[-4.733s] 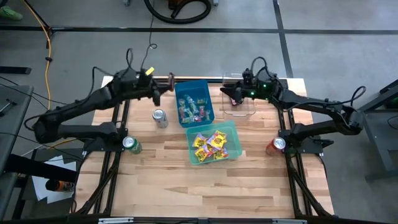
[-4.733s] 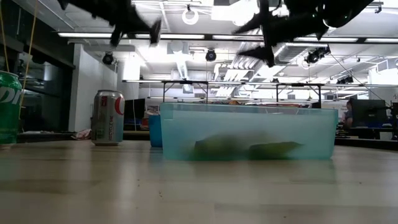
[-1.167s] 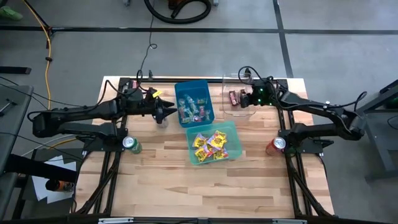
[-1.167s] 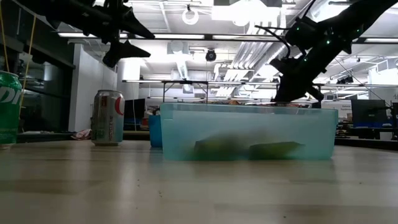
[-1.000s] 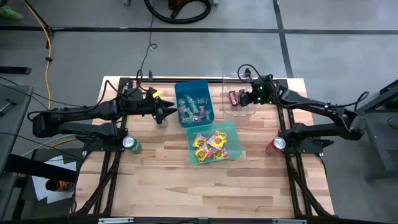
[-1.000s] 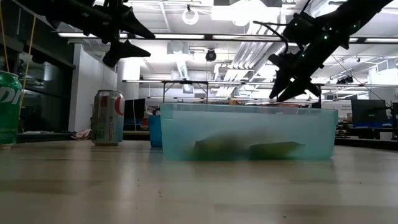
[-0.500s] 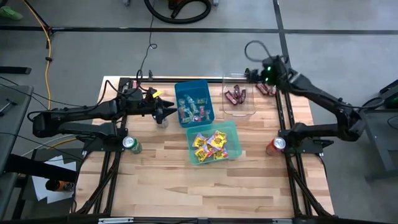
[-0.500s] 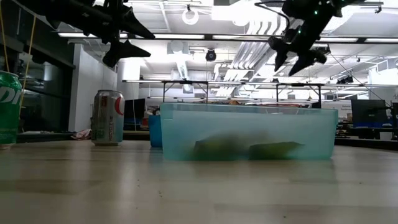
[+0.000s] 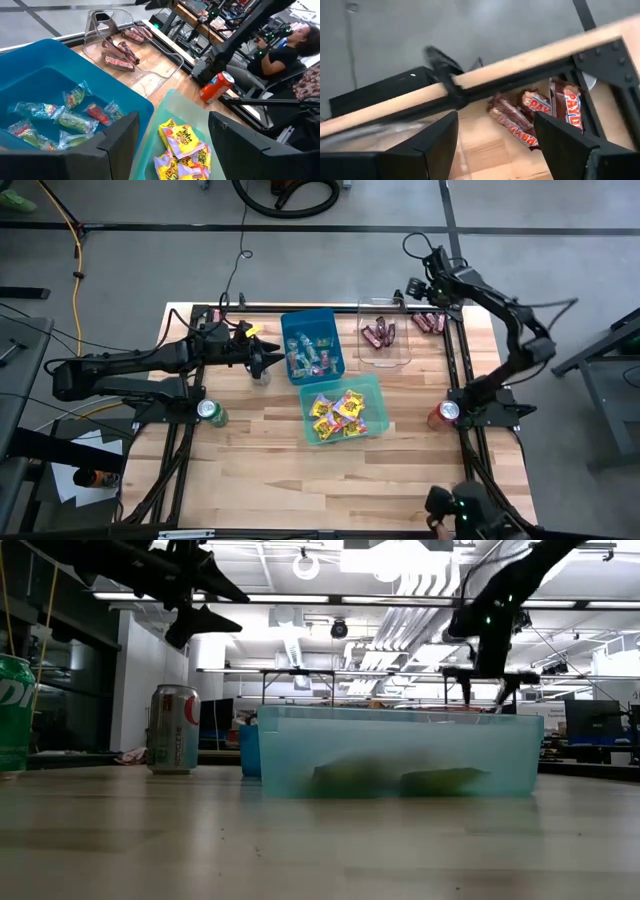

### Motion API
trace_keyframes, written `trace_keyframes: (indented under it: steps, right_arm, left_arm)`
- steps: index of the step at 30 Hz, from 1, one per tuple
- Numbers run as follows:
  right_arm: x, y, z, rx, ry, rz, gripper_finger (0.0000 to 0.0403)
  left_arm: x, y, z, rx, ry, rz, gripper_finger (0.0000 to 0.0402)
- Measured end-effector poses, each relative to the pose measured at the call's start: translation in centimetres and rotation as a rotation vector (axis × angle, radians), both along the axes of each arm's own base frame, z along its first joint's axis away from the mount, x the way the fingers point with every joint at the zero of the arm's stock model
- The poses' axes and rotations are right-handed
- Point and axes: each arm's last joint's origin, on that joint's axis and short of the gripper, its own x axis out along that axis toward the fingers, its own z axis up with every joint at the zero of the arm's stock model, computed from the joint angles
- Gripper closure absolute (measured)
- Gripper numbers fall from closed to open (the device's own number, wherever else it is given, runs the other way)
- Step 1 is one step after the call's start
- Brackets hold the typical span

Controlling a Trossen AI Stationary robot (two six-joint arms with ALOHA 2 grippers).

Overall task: Sort candy
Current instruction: Put the brown candy into the transparent bin

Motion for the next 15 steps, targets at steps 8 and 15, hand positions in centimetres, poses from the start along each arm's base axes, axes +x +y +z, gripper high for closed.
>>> trace_keyframes:
  steps: [8, 15]
  right_arm:
    - [0.7, -2.1, -3.1, 0.085, 0.027, -0.158, 0.0148]
    - [0.5, -2.9, -6.7, 0.248, 0.038, -0.256, 0.0148]
  left_arm:
    - [0.0, 0.0, 0.0, -0.004, -0.002, 0.002, 0.0178]
    - [0.0, 0.0, 0.0, -0.004, -0.002, 0.003, 0.0178]
